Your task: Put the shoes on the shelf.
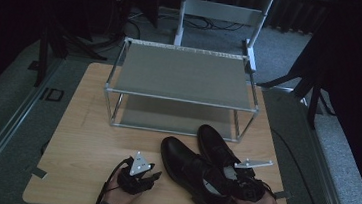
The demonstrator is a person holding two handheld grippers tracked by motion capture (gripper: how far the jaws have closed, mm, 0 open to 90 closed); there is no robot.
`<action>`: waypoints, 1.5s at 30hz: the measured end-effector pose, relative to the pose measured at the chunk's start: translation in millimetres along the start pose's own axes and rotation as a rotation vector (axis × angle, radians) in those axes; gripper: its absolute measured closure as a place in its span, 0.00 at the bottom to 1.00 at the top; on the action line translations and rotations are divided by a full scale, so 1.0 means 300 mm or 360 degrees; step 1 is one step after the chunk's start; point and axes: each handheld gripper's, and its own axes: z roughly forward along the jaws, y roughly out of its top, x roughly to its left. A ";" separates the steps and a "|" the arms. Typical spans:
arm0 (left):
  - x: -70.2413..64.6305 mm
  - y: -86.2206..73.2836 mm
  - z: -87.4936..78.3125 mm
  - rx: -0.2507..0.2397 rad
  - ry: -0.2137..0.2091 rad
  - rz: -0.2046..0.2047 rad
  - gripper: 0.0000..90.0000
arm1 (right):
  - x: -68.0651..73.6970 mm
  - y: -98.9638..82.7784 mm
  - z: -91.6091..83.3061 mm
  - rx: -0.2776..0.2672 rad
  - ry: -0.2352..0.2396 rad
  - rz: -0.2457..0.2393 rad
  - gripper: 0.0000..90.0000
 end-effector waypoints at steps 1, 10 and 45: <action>0.001 0.000 0.000 -0.0003 0.0001 -0.0002 0.68 | 0.002 0.001 -0.001 0.0001 -0.0003 0.0000 0.90; 0.005 0.006 -0.009 -0.0028 -0.0004 -0.0022 0.66 | 0.007 0.025 -0.010 -0.0025 0.0013 0.0005 0.90; 0.033 0.030 -0.022 -0.0077 -0.0001 -0.0035 0.65 | 0.015 0.171 0.015 -0.0147 -0.0111 0.0003 0.89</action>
